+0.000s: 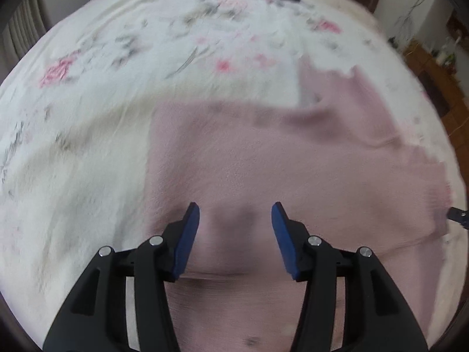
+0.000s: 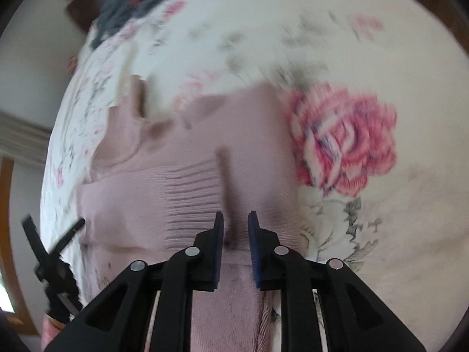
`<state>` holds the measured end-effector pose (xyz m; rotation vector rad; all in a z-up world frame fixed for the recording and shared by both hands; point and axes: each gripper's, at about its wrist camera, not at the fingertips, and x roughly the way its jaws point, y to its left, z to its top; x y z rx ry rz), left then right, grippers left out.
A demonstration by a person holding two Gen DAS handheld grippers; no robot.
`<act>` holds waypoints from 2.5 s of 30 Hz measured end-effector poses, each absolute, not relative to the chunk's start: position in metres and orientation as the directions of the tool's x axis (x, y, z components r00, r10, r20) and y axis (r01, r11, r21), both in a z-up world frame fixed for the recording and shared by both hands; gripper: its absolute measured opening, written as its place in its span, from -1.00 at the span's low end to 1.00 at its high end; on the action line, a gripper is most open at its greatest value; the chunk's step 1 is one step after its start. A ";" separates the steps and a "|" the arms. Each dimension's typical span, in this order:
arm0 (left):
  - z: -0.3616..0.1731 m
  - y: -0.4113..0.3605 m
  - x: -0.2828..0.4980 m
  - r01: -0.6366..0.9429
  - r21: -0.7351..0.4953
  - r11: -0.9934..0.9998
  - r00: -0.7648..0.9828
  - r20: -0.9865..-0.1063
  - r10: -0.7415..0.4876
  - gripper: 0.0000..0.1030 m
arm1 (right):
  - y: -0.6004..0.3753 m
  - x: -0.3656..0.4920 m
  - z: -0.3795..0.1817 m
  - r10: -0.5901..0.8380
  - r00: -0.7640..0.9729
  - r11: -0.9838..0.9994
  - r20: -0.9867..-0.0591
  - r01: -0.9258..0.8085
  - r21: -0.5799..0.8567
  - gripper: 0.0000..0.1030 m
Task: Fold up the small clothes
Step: 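Move both tools over the turtleneck collar of the sweater, then grasp the ribbed collar with both tools and lift it toward the hem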
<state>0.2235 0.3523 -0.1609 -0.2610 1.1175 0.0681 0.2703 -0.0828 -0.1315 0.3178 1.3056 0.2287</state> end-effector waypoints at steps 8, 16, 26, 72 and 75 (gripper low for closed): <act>-0.160 0.308 0.229 -0.093 -0.169 0.981 0.430 -0.895 -0.113 0.08 | -0.030 0.270 -0.133 0.368 0.219 0.929 -0.904 -0.120 0.350 -0.58; -0.192 0.314 0.224 -0.068 -0.128 0.989 0.384 -0.919 -0.092 0.07 | -0.044 0.269 -0.176 0.371 0.184 0.928 -0.910 -0.088 0.361 -0.66; -0.189 0.312 0.225 -0.054 -0.116 0.992 0.367 -0.926 -0.088 0.08 | -0.038 0.271 -0.176 0.350 0.160 0.935 -0.923 -0.126 0.333 -0.65; -0.121 0.283 0.332 0.074 -0.369 0.927 0.551 -0.760 -0.346 -0.87 | 0.074 0.375 -0.105 0.549 0.307 0.795 -0.778 -0.480 0.371 -0.78; -0.119 0.283 0.305 0.107 -0.371 0.922 0.568 -0.738 -0.363 -0.87 | 0.069 0.346 -0.104 0.548 0.314 0.784 -0.775 -0.514 0.347 -0.78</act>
